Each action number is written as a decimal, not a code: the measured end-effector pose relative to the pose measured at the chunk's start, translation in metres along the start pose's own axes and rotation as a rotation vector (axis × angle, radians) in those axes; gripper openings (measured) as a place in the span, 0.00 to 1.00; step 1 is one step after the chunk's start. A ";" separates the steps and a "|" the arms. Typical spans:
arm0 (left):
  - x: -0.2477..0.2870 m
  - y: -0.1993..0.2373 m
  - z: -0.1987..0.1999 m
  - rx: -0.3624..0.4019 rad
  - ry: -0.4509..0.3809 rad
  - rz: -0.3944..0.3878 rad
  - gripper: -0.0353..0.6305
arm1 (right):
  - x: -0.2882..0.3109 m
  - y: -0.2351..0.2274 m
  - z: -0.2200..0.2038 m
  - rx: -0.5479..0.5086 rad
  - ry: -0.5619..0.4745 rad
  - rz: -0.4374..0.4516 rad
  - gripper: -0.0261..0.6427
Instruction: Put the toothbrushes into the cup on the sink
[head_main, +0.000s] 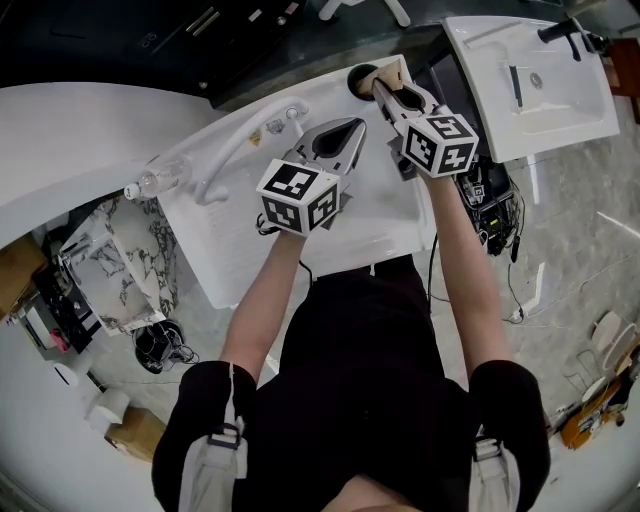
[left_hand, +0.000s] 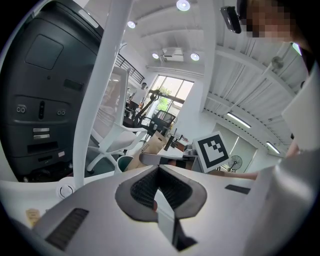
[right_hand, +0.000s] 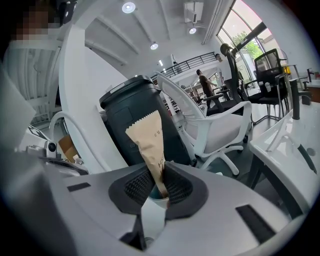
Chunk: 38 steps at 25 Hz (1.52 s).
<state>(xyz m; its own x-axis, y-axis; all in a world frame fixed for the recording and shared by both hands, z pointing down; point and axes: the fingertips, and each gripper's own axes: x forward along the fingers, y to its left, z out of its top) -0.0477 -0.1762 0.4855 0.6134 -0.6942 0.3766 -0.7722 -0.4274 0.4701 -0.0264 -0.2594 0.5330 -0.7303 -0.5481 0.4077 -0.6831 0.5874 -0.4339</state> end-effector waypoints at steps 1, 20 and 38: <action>0.000 0.000 0.000 0.000 -0.001 -0.001 0.07 | 0.000 0.000 -0.001 0.000 0.002 -0.002 0.13; -0.001 -0.002 0.002 0.002 0.002 -0.008 0.07 | -0.001 -0.007 -0.009 0.011 0.018 -0.043 0.16; -0.002 -0.003 0.001 0.007 0.000 -0.004 0.07 | -0.004 -0.011 -0.009 -0.015 0.015 -0.062 0.24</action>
<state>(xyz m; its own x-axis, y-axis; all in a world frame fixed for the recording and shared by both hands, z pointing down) -0.0463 -0.1744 0.4822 0.6166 -0.6924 0.3748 -0.7709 -0.4341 0.4661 -0.0162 -0.2583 0.5439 -0.6863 -0.5749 0.4455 -0.7270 0.5614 -0.3955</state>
